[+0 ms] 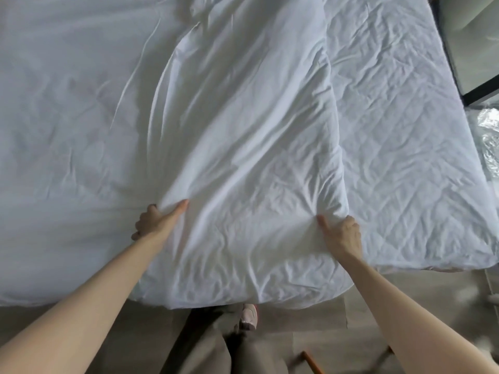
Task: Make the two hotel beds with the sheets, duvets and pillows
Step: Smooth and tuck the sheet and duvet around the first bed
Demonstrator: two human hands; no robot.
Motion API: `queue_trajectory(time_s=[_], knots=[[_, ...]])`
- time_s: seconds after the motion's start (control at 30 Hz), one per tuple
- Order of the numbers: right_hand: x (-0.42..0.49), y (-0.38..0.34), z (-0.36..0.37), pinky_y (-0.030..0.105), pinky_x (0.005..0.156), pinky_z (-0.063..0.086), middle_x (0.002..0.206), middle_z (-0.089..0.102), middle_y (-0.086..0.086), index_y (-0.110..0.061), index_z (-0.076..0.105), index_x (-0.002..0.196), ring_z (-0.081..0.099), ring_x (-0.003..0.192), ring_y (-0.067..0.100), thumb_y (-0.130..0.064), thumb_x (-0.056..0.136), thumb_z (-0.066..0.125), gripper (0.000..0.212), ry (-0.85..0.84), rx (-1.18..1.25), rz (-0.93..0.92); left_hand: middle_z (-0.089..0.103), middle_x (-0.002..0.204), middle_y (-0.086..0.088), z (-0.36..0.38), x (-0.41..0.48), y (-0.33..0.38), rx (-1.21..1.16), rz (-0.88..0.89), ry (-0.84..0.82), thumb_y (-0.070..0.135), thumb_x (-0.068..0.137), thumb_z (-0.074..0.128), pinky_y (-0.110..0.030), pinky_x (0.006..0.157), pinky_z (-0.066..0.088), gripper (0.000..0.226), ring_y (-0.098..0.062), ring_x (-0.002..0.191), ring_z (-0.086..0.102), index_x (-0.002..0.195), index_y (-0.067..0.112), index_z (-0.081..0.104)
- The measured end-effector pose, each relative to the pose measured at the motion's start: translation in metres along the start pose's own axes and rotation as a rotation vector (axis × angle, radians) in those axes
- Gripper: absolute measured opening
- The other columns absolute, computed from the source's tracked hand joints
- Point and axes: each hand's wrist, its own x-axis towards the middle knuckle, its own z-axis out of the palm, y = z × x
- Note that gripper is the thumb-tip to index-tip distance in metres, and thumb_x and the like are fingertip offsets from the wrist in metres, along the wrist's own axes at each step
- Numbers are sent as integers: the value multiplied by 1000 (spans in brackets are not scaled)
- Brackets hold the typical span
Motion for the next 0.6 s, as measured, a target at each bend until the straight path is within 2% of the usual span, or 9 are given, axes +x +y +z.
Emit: queue_trajectory(time_s=[0.07,0.13,0.2,0.27,0.37,0.4,0.47,0.53,0.6], knots=[[-1,0,-5,45,92,41,124,54,25,1,41,119,52,114,41,-54,92,52,61,-27,61,-14,51,130,-22,0,-7,4,51,37,31,67,85,51,-47,104,35,74,-41,121,46,128,7,53],[-7,0,-12,44,85,43,114,59,23,-1,44,113,56,106,40,-53,95,48,55,-29,99,-53,50,133,-25,-4,-22,10,28,133,73,52,95,45,-43,105,35,61,-42,122,46,130,3,53],[-18,0,-23,40,78,43,99,61,16,-5,50,107,58,98,37,-55,94,48,52,5,148,-121,54,132,-23,-15,-39,9,-41,247,116,45,99,41,-42,99,38,51,-41,120,50,130,6,53],[-30,3,-40,36,71,41,86,59,6,-8,54,96,58,88,33,-57,92,50,48,55,198,-186,60,123,-23,-32,-50,0,-40,343,216,45,99,40,-45,91,43,45,-42,111,55,120,9,56],[-41,9,-56,40,68,46,78,61,7,-9,56,86,57,77,30,-60,89,53,52,126,227,-241,62,99,-27,-54,-52,-15,-8,450,412,48,97,42,-45,73,44,40,-44,91,58,93,9,51],[-40,12,-55,42,69,48,78,62,9,-10,56,86,57,76,30,-60,89,53,51,150,222,-247,61,93,-27,-57,-49,-17,18,464,444,47,96,45,-43,68,41,40,-45,87,58,89,8,47],[-32,22,-45,43,71,48,82,63,13,-10,52,91,57,78,33,-57,90,53,47,168,193,-220,60,96,-27,-54,-36,-22,89,462,423,43,96,51,-41,67,36,36,-46,89,57,92,8,45],[-17,38,-32,40,75,45,99,64,17,-11,49,106,59,92,35,-47,94,53,38,84,200,-112,56,110,-24,-44,-19,-33,87,375,330,33,94,56,-43,73,39,30,-43,99,55,104,7,45],[-9,54,-26,38,83,43,119,60,18,-12,46,126,56,111,35,-43,97,50,42,-9,216,-1,48,126,-26,-35,-10,-48,-2,189,236,27,93,55,-47,87,40,38,-43,111,50,120,5,42]])
